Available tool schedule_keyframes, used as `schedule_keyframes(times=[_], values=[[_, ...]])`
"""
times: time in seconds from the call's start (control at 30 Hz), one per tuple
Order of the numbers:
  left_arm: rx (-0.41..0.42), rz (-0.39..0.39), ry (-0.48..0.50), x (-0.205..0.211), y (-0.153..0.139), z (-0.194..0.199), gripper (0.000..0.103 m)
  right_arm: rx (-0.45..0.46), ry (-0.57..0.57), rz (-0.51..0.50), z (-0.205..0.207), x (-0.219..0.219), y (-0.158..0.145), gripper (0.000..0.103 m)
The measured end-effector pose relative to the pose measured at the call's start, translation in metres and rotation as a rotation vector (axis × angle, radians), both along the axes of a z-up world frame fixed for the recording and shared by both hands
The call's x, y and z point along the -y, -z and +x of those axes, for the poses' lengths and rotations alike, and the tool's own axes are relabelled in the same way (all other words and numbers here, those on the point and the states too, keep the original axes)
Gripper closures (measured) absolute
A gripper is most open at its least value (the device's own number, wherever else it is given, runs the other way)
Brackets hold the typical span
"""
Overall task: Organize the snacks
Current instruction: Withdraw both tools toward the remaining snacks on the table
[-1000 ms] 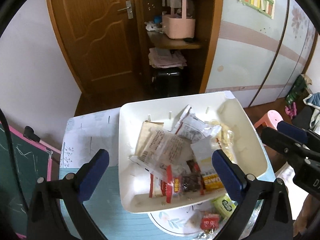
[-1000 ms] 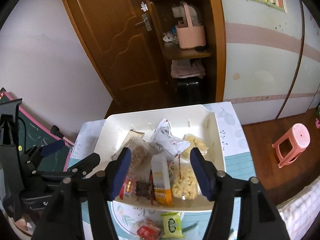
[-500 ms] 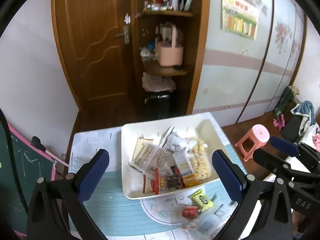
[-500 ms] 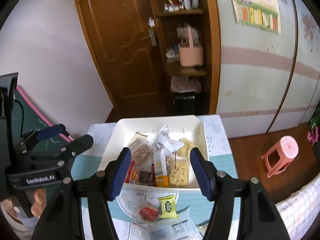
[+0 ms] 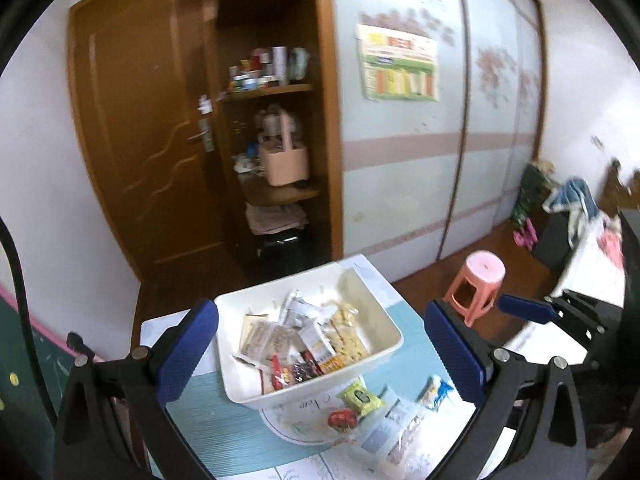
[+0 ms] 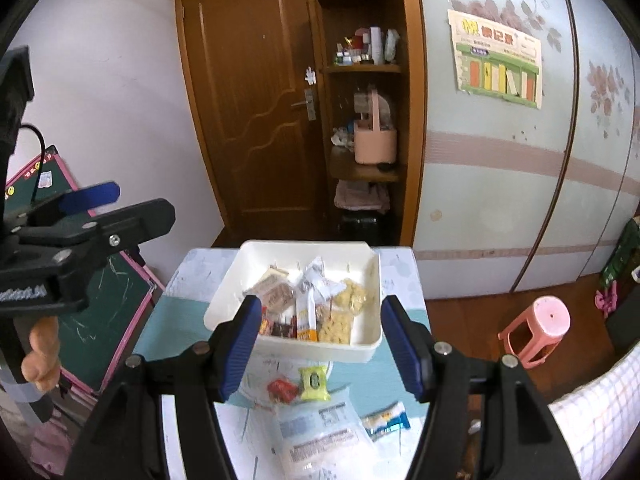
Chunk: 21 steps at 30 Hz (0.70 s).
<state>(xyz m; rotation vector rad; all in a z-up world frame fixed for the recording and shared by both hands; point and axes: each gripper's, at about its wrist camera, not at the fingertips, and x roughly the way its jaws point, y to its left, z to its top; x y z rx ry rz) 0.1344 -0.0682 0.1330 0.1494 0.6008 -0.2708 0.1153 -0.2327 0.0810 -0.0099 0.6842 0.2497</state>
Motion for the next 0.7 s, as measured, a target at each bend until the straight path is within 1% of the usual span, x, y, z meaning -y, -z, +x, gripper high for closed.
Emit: schedule_keyframes(times=[0.17,0.3,0.43,0.5,0.6,0.7], values=[[-0.029,0.058,0.068,0.023,0.044,-0.015,0.001,-0.064,0.03,-0.017,-0.01,0.012,0.041,0.041],[-0.117,0.1,0.099,0.035,0.102,-0.009,0.001,-0.153,0.078,0.01,-0.009,0.029,0.086,0.041],[-0.213,0.162,0.071,0.039,0.158,0.008,0.001,-0.273,0.152,0.093,-0.001,0.054,0.138,0.041],[-0.276,0.177,0.054,0.036,0.186,0.018,0.001,-0.353,0.2,0.176,0.004,0.069,0.167,0.041],[-0.364,0.192,0.016,0.033,0.221,0.035,0.001,-0.442,0.252,0.259,0.009,0.083,0.203,0.041],[-0.445,0.207,-0.017,0.031,0.255,0.049,0.003,-0.507,0.286,0.297,0.015,0.089,0.231,0.041]])
